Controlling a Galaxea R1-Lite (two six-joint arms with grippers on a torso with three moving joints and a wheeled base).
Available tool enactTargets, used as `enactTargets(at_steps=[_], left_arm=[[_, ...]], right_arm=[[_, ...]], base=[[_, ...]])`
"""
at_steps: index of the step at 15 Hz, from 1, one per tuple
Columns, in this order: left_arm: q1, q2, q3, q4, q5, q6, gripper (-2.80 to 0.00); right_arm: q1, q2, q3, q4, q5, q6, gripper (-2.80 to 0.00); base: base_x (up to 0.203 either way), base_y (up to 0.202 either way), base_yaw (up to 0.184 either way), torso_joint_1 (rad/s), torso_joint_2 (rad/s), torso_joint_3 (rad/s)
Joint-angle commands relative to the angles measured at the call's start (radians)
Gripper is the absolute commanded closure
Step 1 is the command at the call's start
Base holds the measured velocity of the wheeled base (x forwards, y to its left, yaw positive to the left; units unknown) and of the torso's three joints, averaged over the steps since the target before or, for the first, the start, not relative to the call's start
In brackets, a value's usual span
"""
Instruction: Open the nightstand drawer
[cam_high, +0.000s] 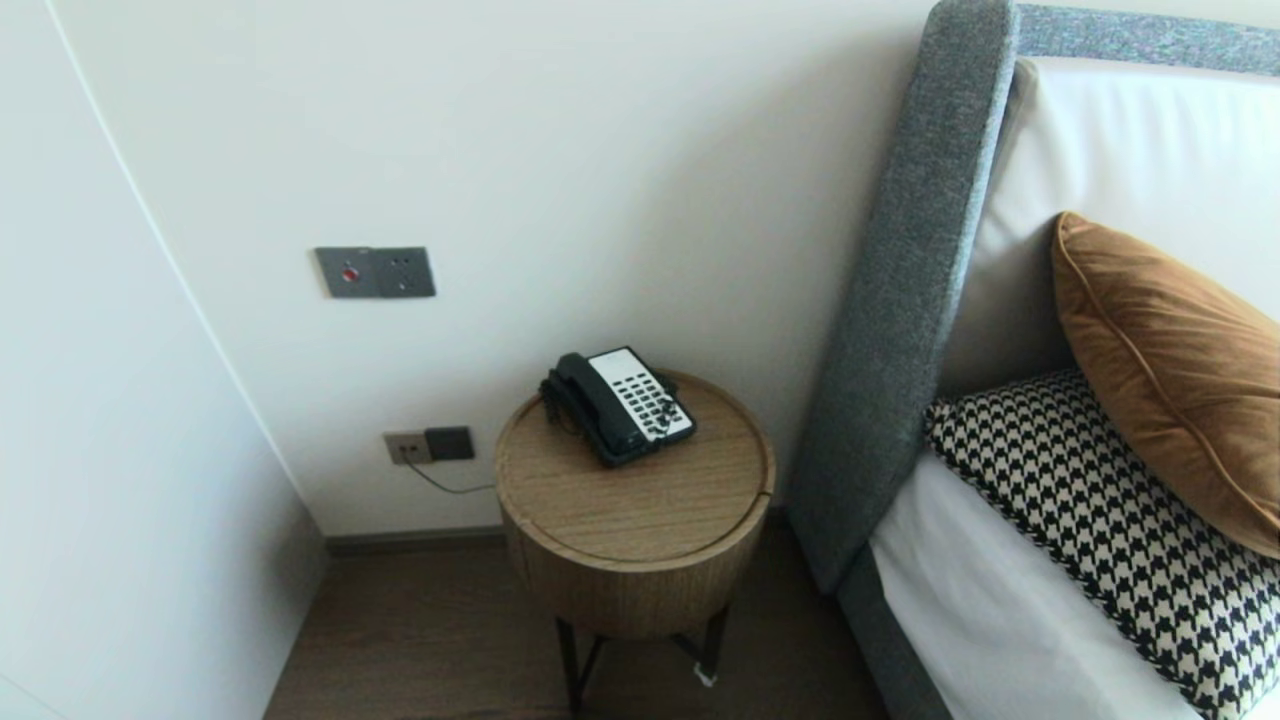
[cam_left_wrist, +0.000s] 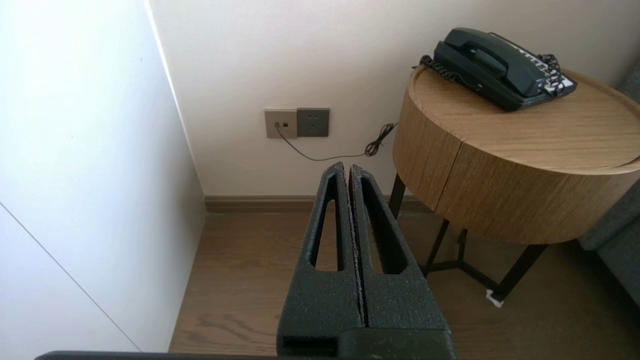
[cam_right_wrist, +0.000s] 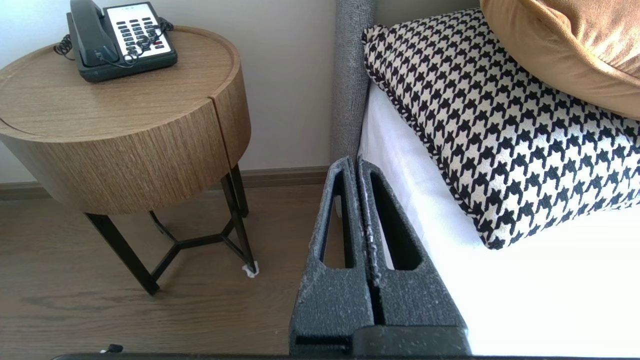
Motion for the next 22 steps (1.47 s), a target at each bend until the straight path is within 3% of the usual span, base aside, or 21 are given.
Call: enactTargets(at_steps=[1, 10, 15, 18, 22], left_arm=[[0.000, -0.002, 0.000, 0.000, 0.001, 0.000, 0.00], [0.000, -0.002, 0.000, 0.000, 0.001, 0.000, 0.00], [0.001, -0.002, 0.000, 0.000, 0.001, 0.000, 0.00], [0.001, -0.002, 0.000, 0.000, 0.001, 0.000, 0.00], [-0.001, -0.002, 0.000, 0.000, 0.001, 0.000, 0.00]], right_arm=[[0.000, -0.003, 0.000, 0.000, 0.000, -0.001, 0.00], [0.001, -0.005, -0.013, -0.007, -0.001, -0.010, 0.00], [0.003, 0.024, -0.250, 0.206, 0.014, -0.012, 0.00], [0.003, 0.201, -0.360, 0.256, 0.038, -0.011, 0.00], [0.026, 0.557, -0.517, 0.197, 0.103, 0.036, 0.00]], base=[[0.000, 0.000, 0.000, 0.000, 0.00, 0.000], [0.000, 0.000, 0.000, 0.000, 0.00, 0.000], [0.000, 0.000, 0.000, 0.000, 0.00, 0.000], [0.000, 0.000, 0.000, 0.000, 0.00, 0.000], [0.000, 0.000, 0.000, 0.000, 0.00, 0.000]])
